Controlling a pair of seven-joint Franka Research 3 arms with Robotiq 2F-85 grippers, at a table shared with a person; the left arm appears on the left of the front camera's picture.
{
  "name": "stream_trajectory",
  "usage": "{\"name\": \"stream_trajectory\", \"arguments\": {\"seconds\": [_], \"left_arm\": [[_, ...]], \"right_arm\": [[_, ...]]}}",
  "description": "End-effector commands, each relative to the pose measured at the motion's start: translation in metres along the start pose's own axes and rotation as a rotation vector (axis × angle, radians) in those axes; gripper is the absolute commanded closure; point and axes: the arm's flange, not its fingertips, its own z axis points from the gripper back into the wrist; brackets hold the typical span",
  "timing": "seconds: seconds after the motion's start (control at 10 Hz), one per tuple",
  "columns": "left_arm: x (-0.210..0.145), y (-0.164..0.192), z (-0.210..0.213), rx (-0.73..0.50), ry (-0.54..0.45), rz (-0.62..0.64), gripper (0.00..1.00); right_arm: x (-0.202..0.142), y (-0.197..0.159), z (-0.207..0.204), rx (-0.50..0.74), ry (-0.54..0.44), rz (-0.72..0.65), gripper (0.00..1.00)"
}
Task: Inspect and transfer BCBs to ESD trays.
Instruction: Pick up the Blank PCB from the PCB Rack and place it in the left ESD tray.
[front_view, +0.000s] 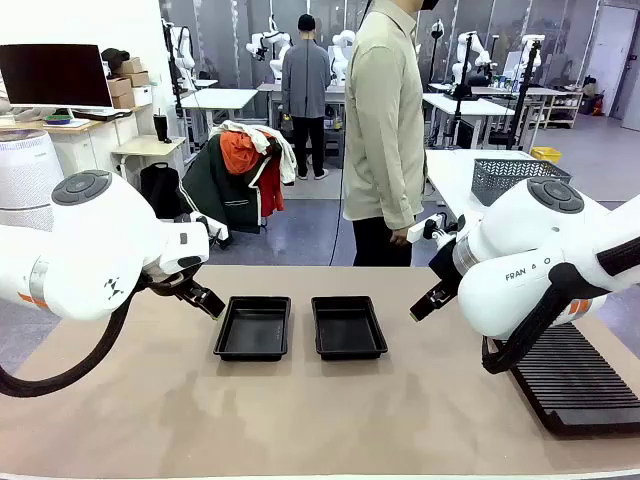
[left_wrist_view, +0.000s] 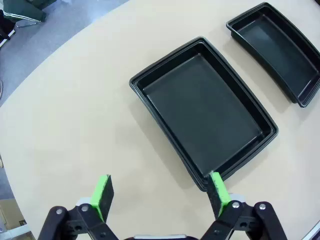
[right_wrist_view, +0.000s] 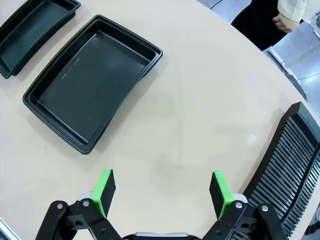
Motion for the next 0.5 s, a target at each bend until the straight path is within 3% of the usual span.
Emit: {"name": "stream_trajectory", "arguments": {"seconds": [0.0, 0.4], "left_arm": [[-0.0001, 0.0000, -0.0001, 0.000, 0.000, 0.000, 0.00], [-0.0001, 0.0000, -0.0001, 0.000, 0.000, 0.000, 0.00]], "right_arm": [[0.0000, 0.0000, 0.0000, 0.000, 0.000, 0.000, 0.00], [0.0000, 0.0000, 0.0000, 0.000, 0.000, 0.000, 0.00]]}}
